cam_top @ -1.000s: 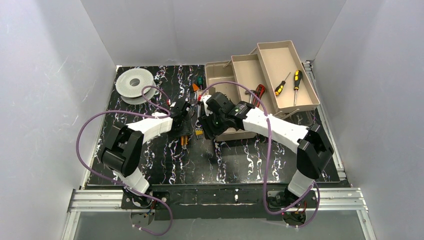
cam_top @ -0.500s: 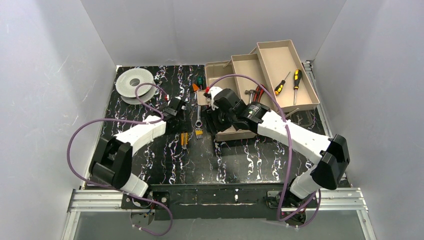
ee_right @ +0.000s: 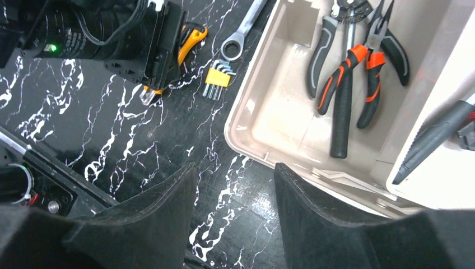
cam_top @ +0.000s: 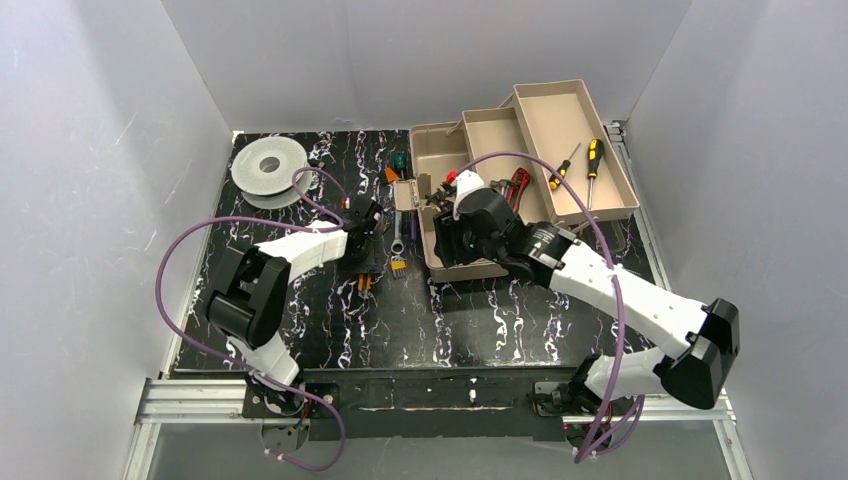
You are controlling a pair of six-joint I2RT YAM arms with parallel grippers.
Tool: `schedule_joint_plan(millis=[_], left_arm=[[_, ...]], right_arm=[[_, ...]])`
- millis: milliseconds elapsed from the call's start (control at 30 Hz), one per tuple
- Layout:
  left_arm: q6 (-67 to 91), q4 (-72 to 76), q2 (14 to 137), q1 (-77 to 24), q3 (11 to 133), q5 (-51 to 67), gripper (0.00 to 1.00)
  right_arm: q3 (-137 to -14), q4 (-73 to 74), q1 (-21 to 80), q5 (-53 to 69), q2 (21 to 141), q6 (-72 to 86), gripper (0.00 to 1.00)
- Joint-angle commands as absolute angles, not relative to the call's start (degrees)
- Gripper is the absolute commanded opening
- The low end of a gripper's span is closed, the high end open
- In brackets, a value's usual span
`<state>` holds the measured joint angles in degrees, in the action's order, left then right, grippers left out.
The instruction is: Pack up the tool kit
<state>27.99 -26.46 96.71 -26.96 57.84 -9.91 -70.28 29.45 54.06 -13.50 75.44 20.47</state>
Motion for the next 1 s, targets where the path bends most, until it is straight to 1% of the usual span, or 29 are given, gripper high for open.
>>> schedule_joint_plan(millis=[0,100,167,267,300,500,667,800,967], left_arm=[[28.2,-29.5,98.4,-26.7,57.5,-9.8,0.38],[28.8,-27.6,96.3,-26.7,55.9,-10.2,0.20],[29.1,-25.2,93.4,-26.7,53.7,-9.8,0.14],[28.8,-22.1,88.0,-26.7,51.0,-9.6,0.02],[29.0,-21.7,86.2,-26.7,50.4,-10.3,0.00],[29.9,-20.3,75.9,-26.7,48.3,-12.6,0.00],[30.5,-19.3,68.6,-26.8,50.4,-7.2,0.00],[32.6,-17.7,67.2,-26.8,55.0,-1.0,0.00],[35.5,-12.6,70.6,-26.8,61.3,6.1,0.00]], right_arm=[[-68.1,24.7,53.7,-17.6,71.9,22.0,0.60],[-67.2,24.2,53.3,-17.8,71.2,22.3,0.60],[-66.8,24.0,53.1,-18.0,70.8,22.4,0.60],[-65.7,22.7,52.9,-18.1,69.9,22.3,0.60],[-65.3,22.2,52.9,-18.1,69.5,22.3,0.60],[-62.1,19.1,52.3,-19.8,66.7,21.5,0.60],[-57.7,16.8,52.1,-23.3,62.5,21.8,0.60],[-54.2,14.7,52.0,-25.3,58.5,21.4,0.60],[-52.2,14.5,52.0,-27.3,53.3,20.2,0.59]])
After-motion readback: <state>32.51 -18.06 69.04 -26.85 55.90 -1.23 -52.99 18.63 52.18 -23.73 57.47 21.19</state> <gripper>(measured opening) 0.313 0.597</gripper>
